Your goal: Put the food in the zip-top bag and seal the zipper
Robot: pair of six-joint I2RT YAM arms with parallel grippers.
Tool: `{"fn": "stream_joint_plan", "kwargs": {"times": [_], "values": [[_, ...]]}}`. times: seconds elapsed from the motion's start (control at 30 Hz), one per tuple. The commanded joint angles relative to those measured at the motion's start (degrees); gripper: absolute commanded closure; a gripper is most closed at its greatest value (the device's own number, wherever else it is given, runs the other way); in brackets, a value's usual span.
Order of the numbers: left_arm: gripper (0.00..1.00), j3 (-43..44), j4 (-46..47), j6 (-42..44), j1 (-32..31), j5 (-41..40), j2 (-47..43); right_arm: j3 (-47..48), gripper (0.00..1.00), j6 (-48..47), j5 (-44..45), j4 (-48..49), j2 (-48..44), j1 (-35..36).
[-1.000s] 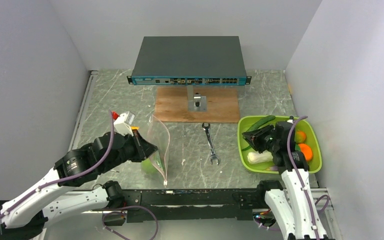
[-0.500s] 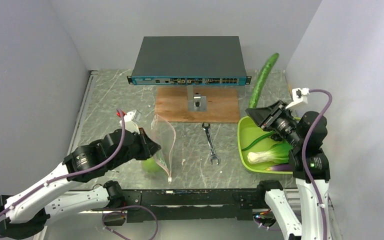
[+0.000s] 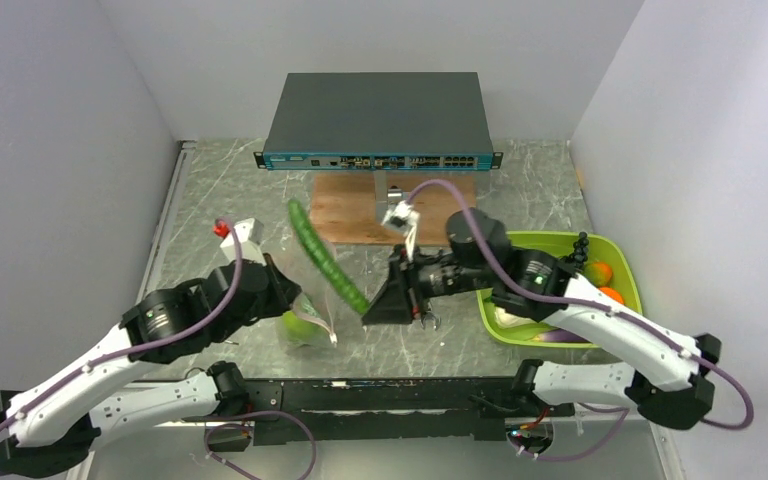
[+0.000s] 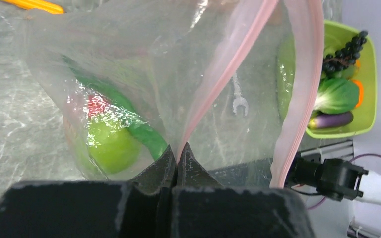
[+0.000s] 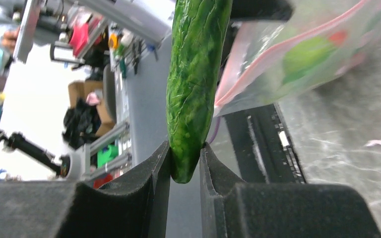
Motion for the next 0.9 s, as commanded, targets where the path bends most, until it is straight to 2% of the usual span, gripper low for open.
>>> {"fn": "stream_joint_plan", "kwargs": {"times": [0.0, 0.17, 0.37, 0.67, 0.8, 0.87], "values": [[1.00, -0.1, -5.4, -5.7, 0.0, -7.8, -4.5, 3.9, 1.00, 1.4, 2.5, 2.0, 3.4, 7.8], [1.00, -1.4, -7.7, -9.2, 0.0, -11.1, -8.1, 2.7, 1.00, 7.4, -2.9, 2.1, 5.5, 9.3], [1.00, -3.1, -3.0, -7.0, 0.0, -9.7, -9.5, 1.7, 1.00, 12.4, -7.1, 0.6, 7.2, 9.2], [1.00, -0.7, -3.8, -5.9, 0.0, -8.0, -8.5, 5.0, 1.00, 17.3, -9.1, -2.2, 12.6, 6.6], [1.00, -2.3, -0.7, -4.8, 0.0, -6.8, -10.0, 5.1, 0.98, 21.6, -12.2, 1.2, 14.3, 2.9], [1.00, -2.7, -0.2, -4.9, 0.0, -6.6, -10.1, 4.5, 0.95, 26.1, -12.6, 6.3, 14.9, 2.0]]}}
